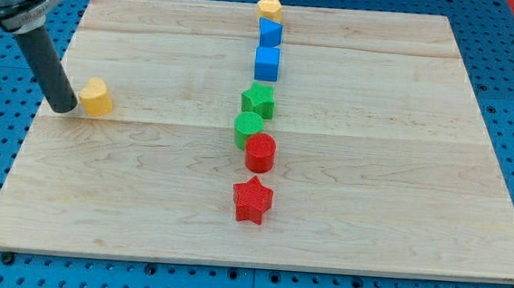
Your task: Slide the yellow heart towards the blue cube
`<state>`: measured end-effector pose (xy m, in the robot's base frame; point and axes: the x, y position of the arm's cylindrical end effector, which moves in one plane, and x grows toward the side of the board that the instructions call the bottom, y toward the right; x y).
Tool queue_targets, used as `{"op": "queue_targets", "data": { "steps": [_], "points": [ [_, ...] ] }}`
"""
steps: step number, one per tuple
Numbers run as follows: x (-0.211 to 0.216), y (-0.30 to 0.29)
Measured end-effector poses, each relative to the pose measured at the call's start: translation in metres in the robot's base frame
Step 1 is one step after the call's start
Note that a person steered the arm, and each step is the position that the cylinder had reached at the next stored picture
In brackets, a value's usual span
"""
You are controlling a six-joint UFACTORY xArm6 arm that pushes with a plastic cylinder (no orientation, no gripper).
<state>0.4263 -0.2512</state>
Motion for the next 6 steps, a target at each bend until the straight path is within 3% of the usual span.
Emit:
{"op": "queue_targets", "data": {
  "steps": [1,3,4,5,6],
  "points": [
    [-0.009,0.06],
    [-0.042,0.111],
    [-0.053,0.119],
    [-0.07,0.087],
    [-0.07,0.113]
  ]
}}
